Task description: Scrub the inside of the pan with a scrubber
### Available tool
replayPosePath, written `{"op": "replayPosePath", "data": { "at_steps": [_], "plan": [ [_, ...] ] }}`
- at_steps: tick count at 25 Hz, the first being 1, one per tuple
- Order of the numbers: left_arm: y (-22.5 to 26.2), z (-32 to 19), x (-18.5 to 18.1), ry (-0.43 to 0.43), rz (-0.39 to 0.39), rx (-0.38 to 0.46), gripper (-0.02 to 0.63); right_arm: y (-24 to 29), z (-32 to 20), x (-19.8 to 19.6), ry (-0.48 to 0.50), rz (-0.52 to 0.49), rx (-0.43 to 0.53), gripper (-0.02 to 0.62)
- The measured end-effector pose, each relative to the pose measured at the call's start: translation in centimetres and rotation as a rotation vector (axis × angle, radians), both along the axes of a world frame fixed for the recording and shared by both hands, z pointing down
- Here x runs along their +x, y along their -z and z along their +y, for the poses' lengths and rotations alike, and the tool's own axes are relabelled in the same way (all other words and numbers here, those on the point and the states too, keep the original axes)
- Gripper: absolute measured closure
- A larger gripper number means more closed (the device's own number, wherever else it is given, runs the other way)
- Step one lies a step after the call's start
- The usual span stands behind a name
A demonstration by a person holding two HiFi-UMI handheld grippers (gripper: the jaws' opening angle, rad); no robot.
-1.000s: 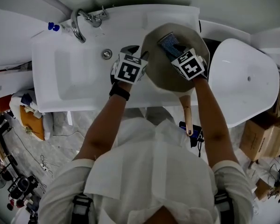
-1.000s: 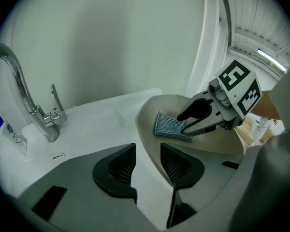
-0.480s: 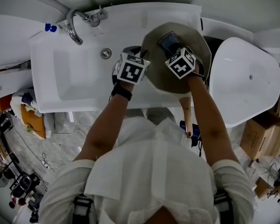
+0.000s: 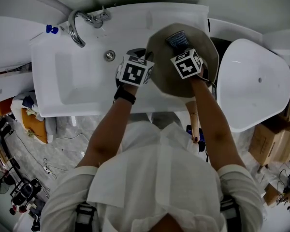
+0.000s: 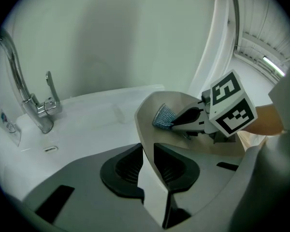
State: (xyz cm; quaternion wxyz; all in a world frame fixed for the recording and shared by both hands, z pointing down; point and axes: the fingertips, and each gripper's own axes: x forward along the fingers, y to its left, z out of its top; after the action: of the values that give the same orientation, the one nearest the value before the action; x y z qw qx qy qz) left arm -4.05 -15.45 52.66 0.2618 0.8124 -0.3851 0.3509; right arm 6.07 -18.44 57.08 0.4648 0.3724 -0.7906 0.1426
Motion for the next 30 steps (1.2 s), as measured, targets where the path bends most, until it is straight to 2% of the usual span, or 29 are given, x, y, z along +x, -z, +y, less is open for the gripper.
{"op": "replayPosePath", "data": {
  "at_steps": [2,5,9,14,22,26,30],
  "plan": [
    [0.1,-0.1,0.0,0.002,0.002,-0.004,0.528,0.0,-0.5,0.2,-0.063,-0.035,-0.018,0.561],
    [0.1,-0.1,0.0,0.006,0.003,-0.002,0.528,-0.2,-0.8,-0.3,-0.071,-0.079,-0.062,0.561],
    [0.0,-0.1,-0.1,0.012,-0.008,0.0,0.528,-0.4,0.8,-1.8,-0.031,-0.131,-0.165,0.561],
    [0.0,0.0,-0.1,0.017,-0.014,-0.014,0.529,-0.5,4.5,-3.9,0.071,-0.158,-0.311,0.561],
    [-0.2,-0.2,-0.3,0.023,-0.017,-0.011,0.529,-0.9,10.3,-2.5,0.184,-0.109,-0.503,0.56],
    [-0.1,-0.2,-0.3,0.024,-0.012,-0.014,0.531,-0.9,10.6,-1.1,0.179,-0.118,-0.488,0.56],
    [0.0,-0.1,-0.2,0.019,-0.015,-0.017,0.529,-0.8,7.2,-0.1,0.135,-0.112,-0.366,0.561]
  ]
}}
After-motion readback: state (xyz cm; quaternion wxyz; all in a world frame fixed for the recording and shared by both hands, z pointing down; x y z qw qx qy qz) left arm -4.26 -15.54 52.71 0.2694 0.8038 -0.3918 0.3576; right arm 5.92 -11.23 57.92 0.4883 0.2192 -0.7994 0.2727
